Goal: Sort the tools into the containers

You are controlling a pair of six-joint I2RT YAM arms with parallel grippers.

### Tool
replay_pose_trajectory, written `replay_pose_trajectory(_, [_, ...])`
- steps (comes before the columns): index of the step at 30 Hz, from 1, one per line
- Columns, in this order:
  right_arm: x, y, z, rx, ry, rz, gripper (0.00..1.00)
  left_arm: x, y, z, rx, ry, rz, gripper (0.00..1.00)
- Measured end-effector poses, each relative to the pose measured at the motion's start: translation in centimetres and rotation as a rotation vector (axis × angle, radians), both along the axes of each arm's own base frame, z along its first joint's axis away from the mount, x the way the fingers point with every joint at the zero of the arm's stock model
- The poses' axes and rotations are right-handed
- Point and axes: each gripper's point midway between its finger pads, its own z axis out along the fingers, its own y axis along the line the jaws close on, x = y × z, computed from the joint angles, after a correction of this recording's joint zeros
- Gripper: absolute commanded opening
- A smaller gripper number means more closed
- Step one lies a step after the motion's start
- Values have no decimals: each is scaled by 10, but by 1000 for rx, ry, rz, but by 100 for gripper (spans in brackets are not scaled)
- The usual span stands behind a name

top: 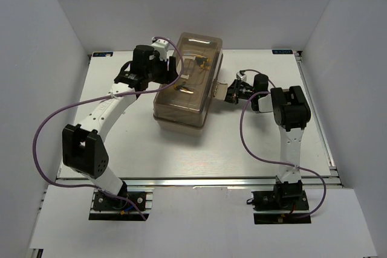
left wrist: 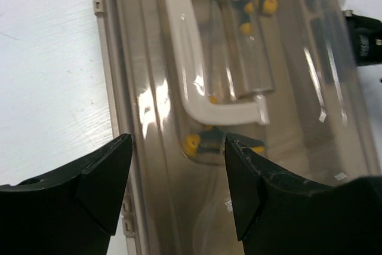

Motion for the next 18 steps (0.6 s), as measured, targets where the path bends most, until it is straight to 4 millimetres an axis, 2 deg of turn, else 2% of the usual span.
replay_pose_trajectory(5, [2,8,6,54,22,7,0,9,2,-16,34,18,14,71])
replay_pose_trajectory(9, [2,16,17,92,9,25,0,10,2,-17,38,17,19,71])
replay_pose_trajectory(18, [2,16,24,148,50,21,0,11,3,-17,40,20,20,71])
